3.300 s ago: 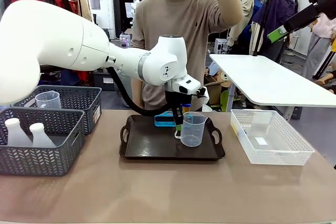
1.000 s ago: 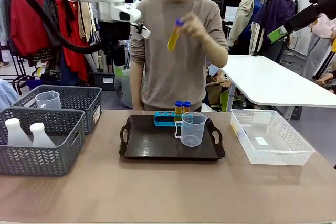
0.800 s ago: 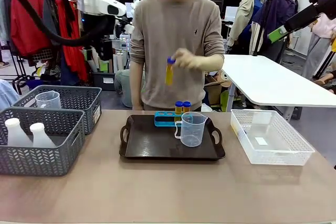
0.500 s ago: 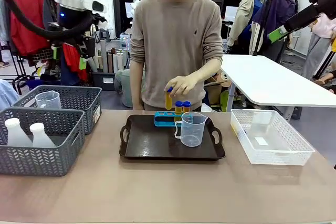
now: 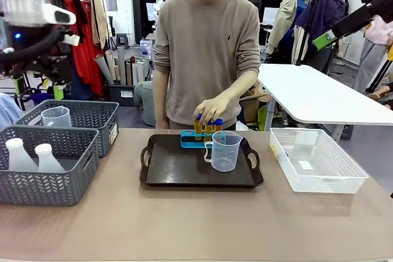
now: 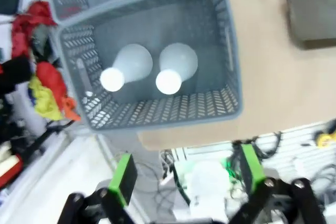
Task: Prepare the laboratory tools.
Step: Pick up one Small flask and place it on the Handle tray.
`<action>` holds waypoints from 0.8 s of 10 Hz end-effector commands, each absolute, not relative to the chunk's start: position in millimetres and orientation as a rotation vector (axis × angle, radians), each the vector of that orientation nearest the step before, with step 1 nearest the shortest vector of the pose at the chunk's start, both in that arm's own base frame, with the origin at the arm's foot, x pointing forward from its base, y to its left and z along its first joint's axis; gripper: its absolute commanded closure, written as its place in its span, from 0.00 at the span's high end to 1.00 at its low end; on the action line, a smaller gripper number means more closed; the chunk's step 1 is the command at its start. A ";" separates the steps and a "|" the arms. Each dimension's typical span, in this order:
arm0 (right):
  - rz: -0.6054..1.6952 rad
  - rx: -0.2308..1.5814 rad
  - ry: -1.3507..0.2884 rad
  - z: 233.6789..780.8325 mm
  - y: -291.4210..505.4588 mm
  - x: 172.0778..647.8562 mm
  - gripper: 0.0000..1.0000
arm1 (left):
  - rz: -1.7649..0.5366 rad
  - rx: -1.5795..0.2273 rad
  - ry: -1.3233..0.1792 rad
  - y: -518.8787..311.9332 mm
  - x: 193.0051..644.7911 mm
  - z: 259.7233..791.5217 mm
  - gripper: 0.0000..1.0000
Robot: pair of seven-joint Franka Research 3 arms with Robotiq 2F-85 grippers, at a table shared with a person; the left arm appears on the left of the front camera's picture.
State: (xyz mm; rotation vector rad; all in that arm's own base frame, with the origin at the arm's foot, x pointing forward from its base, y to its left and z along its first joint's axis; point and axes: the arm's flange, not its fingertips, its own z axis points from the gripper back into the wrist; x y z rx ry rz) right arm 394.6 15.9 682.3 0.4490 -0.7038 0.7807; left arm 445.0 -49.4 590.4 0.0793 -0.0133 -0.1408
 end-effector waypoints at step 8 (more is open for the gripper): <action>0.790 0.471 -0.721 683.7 16.7 395.4 1.00 | -0.178 0.074 0.029 -23.7 463.6 491.0 1.00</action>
